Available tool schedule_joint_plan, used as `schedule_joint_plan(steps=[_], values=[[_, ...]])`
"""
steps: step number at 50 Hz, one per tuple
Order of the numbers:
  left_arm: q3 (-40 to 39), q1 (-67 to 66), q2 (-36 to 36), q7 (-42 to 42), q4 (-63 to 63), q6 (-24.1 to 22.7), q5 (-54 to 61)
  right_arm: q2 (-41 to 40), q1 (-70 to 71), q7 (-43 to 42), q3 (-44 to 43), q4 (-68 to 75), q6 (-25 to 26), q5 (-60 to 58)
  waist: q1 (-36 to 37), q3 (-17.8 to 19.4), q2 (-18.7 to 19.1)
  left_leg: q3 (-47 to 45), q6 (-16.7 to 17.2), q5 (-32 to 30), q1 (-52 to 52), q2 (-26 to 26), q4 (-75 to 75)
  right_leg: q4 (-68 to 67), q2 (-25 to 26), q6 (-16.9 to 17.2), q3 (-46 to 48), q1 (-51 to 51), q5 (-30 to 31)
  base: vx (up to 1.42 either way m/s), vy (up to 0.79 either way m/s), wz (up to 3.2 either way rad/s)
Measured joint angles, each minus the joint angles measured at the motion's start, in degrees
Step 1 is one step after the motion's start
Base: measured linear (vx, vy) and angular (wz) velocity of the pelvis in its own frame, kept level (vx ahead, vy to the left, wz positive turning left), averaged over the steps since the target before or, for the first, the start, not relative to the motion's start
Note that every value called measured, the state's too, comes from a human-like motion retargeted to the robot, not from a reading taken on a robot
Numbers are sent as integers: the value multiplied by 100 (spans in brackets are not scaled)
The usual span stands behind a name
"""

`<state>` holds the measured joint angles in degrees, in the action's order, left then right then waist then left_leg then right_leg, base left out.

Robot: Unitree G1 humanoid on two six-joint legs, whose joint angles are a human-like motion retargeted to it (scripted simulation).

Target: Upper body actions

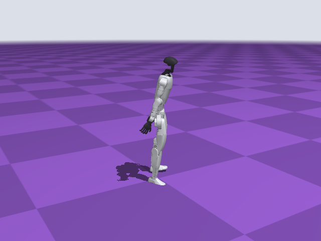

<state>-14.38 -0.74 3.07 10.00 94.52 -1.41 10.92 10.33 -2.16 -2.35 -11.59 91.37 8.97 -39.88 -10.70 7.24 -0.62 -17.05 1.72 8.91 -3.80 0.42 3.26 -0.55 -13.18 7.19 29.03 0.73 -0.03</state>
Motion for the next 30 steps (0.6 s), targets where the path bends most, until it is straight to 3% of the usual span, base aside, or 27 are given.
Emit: schedule_joint_plan(steps=[5,15,20,23,30], values=[[-335,-310,-31,-415,-172,45,180,-30,-164,-109,-76,-550,-4,-295,-285,-2,83,96,21,20,79,46,43,89,88,-30,50,-171,-1,8,1,21],[-434,154,-5,-855,-1047,407,-35,-76,507,367,220,-1627,-216,-210,-52,206,86,-187,113,90,-148,235,346,-626,-61,-114,-196,376,-259,-6,3,-20],[-439,835,102,-882,-1625,143,88,-72,1149,601,696,-2544,-578,-55,-134,416,80,-117,285,704,-1444,609,1938,-2211,-370,-180,-558,1639,-946,-23,7,-7],[104,1328,416,-716,-2027,166,116,43,1408,694,894,-3192,-755,25,-162,580,105,74,314,1201,-2323,725,3145,-3346,-550,-238,-671,2408,-1471,-21,6,48],[1019,2541,971,-647,-2719,432,-309,455,2157,1137,989,-3623,-865,-296,-29,511,103,285,120,1970,-4269,618,5572,-5849,-974,-560,-1018,4281,-2662,-18,6,34]])
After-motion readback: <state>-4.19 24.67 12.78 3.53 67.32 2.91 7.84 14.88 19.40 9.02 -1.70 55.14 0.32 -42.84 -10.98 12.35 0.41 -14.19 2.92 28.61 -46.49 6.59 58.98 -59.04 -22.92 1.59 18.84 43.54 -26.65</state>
